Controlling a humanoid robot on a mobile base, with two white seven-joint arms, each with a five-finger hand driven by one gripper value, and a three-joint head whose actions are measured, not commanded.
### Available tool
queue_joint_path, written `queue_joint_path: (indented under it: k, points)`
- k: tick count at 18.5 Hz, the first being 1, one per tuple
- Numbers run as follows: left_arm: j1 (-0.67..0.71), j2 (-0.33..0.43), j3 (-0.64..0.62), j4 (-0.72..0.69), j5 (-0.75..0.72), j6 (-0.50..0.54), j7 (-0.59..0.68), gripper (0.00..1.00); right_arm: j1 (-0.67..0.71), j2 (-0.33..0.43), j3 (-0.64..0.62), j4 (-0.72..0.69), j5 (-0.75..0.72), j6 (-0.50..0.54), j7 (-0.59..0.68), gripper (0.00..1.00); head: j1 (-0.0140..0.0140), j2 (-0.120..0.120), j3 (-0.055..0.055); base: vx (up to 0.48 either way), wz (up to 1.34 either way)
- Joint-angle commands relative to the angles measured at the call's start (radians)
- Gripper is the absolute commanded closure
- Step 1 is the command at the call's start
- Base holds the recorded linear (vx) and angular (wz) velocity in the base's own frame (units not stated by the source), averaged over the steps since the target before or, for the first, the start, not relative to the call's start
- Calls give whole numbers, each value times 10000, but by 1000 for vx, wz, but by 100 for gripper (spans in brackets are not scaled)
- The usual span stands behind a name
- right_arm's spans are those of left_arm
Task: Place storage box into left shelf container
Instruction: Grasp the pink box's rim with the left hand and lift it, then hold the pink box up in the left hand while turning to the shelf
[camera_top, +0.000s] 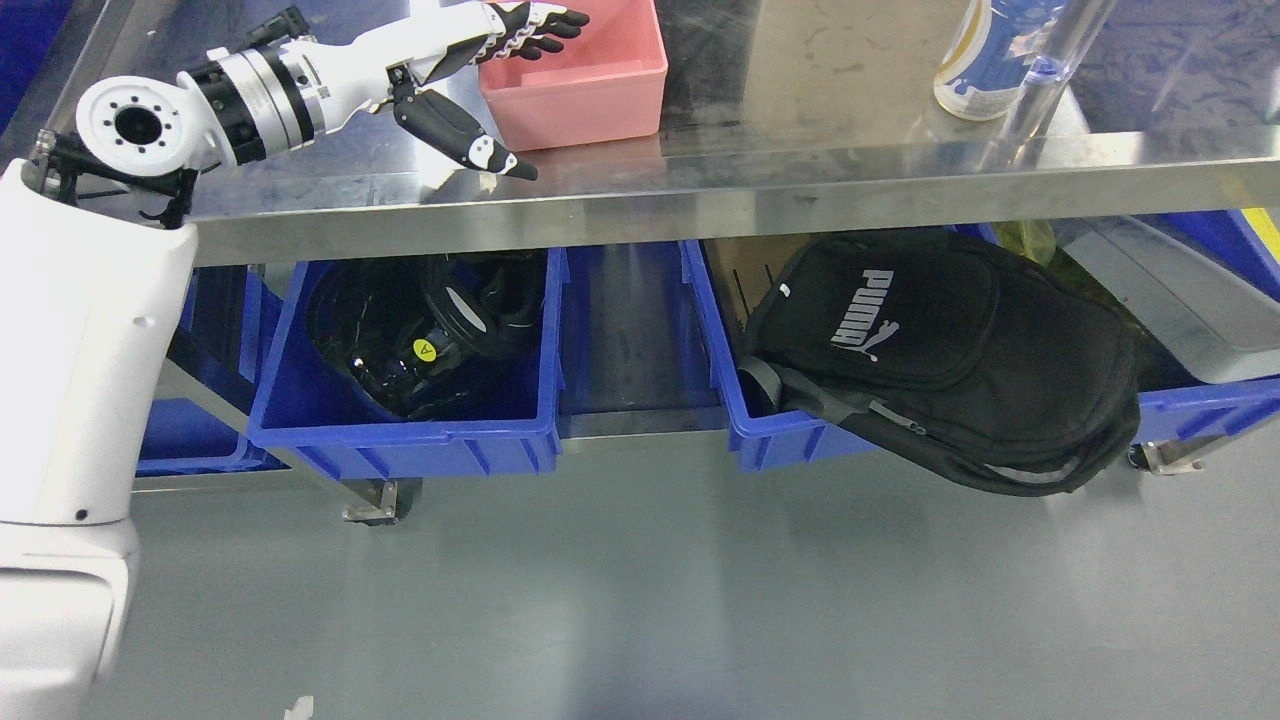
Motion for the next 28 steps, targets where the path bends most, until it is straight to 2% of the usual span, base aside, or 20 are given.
queue_joint_path:
  k: [1, 3, 6, 8, 12, 14, 15, 16, 20, 24, 28]
  points:
    - [-481, -646, -920, 1596, -385, 0, -347, 19, -46, -174, 0, -175, -215, -10, 4, 0, 0, 0, 0, 0, 0]
    - [-481, -769, -844, 1841, -400, 0, -638, 29, -31, -174, 0, -175, -215, 6, 4, 0, 0, 0, 0, 0, 0]
    - [-481, -845, -813, 2134, -599, 0, -869, 34, -46, -174, 0, -175, -215, -9, 4, 0, 0, 0, 0, 0, 6]
    - [-466, -968, -660, 2241, -585, -15, -900, 44, -46, -174, 0, -175, -215, 6, 20, 0, 0, 0, 0, 2, 41]
    - [-450, -1810, 1084, 2777, -600, -397, -869, 70, -46, -174, 0, -175, -215, 6, 20, 0, 0, 0, 0, 8, 38]
    - [-374, -2483, 2736, 3099, -477, -658, -884, 95, -31, -174, 0, -175, -215, -10, 4, 0, 0, 0, 0, 1, 30]
    - [-207, -3095, 3809, 3283, -477, -872, -900, 100, -31, -174, 0, -175, -215, 6, 4, 0, 0, 0, 0, 2, 23]
    - [53, -3496, 4549, 3300, -477, -1056, -976, 100, -31, -174, 0, -175, -215, 6, 19, 0, 0, 0, 0, 0, 0]
    - [561, -3540, 5658, 3269, 26, -1380, -1007, 100, -46, -174, 0, -175, -215, 6, 4, 0, 0, 0, 0, 8, 15]
    - [639, -3540, 5768, 3040, 3397, -1594, -823, 100, -31, -174, 0, -175, -215, 6, 19, 0, 0, 0, 0, 3, 2]
    - [1388, -3540, 5554, 1816, 5318, -2560, -823, 100, -31, -174, 0, -175, -215, 6, 4, 0, 0, 0, 0, 0, 0]
